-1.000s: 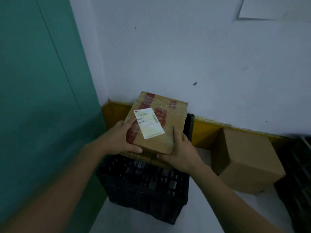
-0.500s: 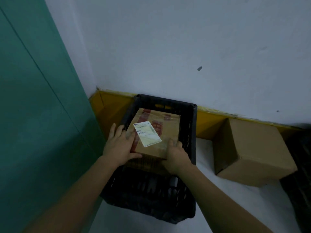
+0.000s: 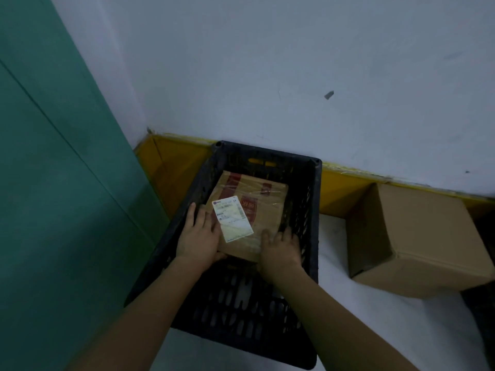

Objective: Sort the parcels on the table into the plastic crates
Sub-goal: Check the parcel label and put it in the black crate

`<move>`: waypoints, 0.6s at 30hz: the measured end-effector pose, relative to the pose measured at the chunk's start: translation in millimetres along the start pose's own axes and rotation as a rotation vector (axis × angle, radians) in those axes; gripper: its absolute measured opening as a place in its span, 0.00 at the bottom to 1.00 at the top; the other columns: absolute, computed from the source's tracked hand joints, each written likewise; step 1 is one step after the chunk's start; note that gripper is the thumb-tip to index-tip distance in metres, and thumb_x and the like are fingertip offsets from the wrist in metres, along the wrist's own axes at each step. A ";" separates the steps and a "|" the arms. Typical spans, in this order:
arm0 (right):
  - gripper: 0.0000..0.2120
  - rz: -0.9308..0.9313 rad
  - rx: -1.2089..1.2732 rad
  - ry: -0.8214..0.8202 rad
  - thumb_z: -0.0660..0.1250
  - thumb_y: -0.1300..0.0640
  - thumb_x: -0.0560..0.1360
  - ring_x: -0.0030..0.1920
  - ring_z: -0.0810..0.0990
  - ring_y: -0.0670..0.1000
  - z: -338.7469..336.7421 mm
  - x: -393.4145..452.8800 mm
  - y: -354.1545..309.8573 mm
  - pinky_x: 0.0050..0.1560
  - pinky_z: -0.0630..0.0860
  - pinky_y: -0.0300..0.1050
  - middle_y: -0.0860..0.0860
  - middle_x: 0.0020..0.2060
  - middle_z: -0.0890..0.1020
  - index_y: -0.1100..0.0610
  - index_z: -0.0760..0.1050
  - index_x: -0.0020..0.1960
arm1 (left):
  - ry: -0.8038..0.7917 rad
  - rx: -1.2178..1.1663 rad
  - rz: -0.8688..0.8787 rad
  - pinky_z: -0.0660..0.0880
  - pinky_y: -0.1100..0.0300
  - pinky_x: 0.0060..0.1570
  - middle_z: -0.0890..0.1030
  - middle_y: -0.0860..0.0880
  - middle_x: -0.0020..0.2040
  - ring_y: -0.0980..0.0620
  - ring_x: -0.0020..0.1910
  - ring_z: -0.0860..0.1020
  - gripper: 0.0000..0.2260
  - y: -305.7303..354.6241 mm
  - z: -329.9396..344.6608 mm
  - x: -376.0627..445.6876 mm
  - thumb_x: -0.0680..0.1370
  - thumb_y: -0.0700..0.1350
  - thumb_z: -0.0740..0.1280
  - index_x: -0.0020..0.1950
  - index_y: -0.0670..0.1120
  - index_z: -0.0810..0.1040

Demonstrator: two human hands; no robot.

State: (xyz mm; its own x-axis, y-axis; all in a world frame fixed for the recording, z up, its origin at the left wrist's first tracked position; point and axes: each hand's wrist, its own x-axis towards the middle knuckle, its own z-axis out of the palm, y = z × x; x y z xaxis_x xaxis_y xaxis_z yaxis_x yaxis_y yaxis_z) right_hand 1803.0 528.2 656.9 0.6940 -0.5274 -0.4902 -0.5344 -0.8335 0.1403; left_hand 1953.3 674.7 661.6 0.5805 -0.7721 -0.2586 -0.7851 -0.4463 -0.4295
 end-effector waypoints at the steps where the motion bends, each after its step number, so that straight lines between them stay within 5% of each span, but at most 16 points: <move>1: 0.48 -0.003 -0.051 0.011 0.62 0.34 0.82 0.84 0.48 0.73 0.1 0.2 -0.6 0.82 0.50 0.70 0.68 0.84 0.56 0.57 0.42 0.88 | -0.011 0.006 -0.004 0.35 0.28 0.77 0.57 0.35 0.85 0.31 0.84 0.48 0.47 0.9 -0.6 -0.3 0.79 0.76 0.56 0.86 0.44 0.56; 9: 0.45 -0.077 -0.130 0.193 0.56 0.28 0.82 0.86 0.44 0.68 -34.0 -16.9 23.3 0.84 0.45 0.68 0.65 0.86 0.52 0.57 0.52 0.87 | 0.017 -0.117 0.000 0.37 0.27 0.77 0.53 0.37 0.86 0.34 0.85 0.44 0.49 -1.7 -31.0 -2.2 0.77 0.77 0.58 0.87 0.46 0.52; 18: 0.41 0.117 0.174 0.560 0.41 0.26 0.82 0.87 0.44 0.62 -31.9 -89.3 122.3 0.85 0.47 0.68 0.58 0.88 0.52 0.47 0.54 0.88 | 0.307 -0.341 -0.011 0.46 0.32 0.81 0.59 0.39 0.85 0.37 0.85 0.53 0.36 40.8 -112.0 -2.9 0.84 0.68 0.50 0.86 0.48 0.56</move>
State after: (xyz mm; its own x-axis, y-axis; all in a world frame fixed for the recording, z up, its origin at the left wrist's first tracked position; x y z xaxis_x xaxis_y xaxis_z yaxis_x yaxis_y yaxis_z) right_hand 1691.0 468.1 745.3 0.7494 -0.6599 0.0552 -0.6609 -0.7505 -0.0001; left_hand 1895.3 608.1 741.8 0.5388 -0.8417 0.0353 -0.8353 -0.5392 -0.1078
